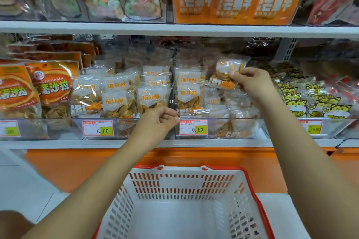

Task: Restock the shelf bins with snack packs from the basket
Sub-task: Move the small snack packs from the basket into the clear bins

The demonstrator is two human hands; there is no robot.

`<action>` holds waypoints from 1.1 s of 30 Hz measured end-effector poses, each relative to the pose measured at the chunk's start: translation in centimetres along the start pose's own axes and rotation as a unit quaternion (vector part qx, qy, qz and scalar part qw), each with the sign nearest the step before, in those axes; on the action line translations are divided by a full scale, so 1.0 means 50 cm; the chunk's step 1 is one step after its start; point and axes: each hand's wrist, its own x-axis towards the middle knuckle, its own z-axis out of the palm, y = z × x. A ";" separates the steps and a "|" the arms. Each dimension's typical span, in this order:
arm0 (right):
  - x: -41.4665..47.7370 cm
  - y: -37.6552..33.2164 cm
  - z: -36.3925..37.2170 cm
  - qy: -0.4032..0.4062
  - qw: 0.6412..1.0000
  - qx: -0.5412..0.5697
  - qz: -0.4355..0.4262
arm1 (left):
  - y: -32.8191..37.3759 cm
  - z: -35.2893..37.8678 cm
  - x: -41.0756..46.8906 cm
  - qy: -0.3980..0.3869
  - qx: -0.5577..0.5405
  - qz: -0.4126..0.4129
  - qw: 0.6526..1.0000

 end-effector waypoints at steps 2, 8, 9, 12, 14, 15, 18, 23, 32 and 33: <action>0.050 0.012 0.012 -0.006 0.999 -0.017 0.047 | -0.002 0.000 0.001 0.000 0.006 0.003 1.000; 0.131 0.048 0.061 -0.046 0.994 -0.035 0.092 | -0.014 0.005 0.000 0.014 -0.015 0.006 1.000; 0.141 0.055 0.068 -0.035 0.995 -0.040 0.090 | -0.016 0.008 -0.001 0.018 -0.018 0.010 1.000; 0.158 0.065 0.087 0.003 0.995 -0.052 0.085 | -0.017 0.013 -0.001 0.022 -0.021 0.013 0.999; 0.152 0.056 0.097 0.005 0.995 -0.058 0.084 | -0.017 0.013 0.002 0.025 -0.012 0.015 1.000; 0.149 0.055 0.101 0.003 0.995 -0.062 0.082 | -0.018 0.013 0.004 0.026 -0.009 0.016 0.999; 0.137 0.060 0.103 -0.012 0.994 -0.086 0.070 | -0.021 0.014 0.006 0.032 -0.013 0.021 0.999; 0.101 0.059 0.088 0.002 0.994 -0.087 0.073 | -0.024 0.017 -0.003 0.039 -0.004 0.034 0.999; -0.099 0.031 0.078 0.051 0.986 -0.102 -0.118 | -0.048 0.020 -0.050 0.036 0.021 0.056 0.998; -0.132 0.033 0.090 0.004 0.987 -0.098 -0.130 | -0.056 0.016 -0.057 0.017 0.050 0.040 0.998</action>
